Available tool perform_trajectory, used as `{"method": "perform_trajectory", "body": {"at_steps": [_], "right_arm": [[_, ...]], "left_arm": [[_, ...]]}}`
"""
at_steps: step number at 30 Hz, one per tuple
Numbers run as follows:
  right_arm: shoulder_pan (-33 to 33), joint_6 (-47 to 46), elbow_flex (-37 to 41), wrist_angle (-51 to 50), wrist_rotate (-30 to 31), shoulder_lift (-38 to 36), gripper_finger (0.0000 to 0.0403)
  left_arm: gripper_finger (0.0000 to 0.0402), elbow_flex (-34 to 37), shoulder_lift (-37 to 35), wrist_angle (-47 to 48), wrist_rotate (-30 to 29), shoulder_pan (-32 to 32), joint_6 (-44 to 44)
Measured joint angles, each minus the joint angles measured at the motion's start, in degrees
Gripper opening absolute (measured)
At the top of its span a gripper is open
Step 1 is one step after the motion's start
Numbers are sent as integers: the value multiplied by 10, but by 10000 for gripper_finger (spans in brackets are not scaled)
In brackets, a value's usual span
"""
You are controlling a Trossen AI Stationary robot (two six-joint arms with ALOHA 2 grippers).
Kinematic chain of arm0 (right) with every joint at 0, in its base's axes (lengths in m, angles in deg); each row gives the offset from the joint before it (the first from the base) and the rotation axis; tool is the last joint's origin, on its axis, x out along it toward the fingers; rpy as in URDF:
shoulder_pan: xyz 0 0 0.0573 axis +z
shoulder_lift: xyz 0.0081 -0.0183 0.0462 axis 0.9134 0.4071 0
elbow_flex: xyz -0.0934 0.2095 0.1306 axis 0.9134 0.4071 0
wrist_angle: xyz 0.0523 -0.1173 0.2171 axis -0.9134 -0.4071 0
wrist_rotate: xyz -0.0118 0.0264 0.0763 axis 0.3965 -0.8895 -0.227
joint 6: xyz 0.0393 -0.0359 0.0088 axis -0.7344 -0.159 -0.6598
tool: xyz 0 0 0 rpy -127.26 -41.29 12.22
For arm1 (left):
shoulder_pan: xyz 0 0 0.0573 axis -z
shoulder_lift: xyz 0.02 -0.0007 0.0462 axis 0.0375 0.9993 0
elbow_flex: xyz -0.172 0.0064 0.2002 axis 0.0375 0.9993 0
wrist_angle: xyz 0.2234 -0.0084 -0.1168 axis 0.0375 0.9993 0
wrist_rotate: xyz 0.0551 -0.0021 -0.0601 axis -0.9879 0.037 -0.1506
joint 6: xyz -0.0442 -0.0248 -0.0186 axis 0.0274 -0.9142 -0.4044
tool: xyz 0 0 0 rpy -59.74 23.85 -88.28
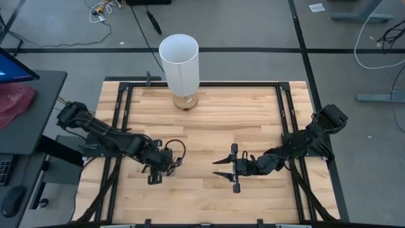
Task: Put items in baskets/containers
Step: Put the eyeshadow brush in the transparent organizer
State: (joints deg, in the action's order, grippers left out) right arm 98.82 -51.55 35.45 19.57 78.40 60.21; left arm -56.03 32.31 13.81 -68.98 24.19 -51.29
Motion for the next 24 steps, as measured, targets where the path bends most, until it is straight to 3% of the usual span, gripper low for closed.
{"method": "perform_trajectory", "body": {"at_steps": [18,24], "right_arm": [[0,0,0,-1,0,0,162],[0,0,0,-1,0,0,162]], "left_arm": [[41,18,0,-11,4,-33,-3],[83,18,0,-17,4,-34,2]]}}
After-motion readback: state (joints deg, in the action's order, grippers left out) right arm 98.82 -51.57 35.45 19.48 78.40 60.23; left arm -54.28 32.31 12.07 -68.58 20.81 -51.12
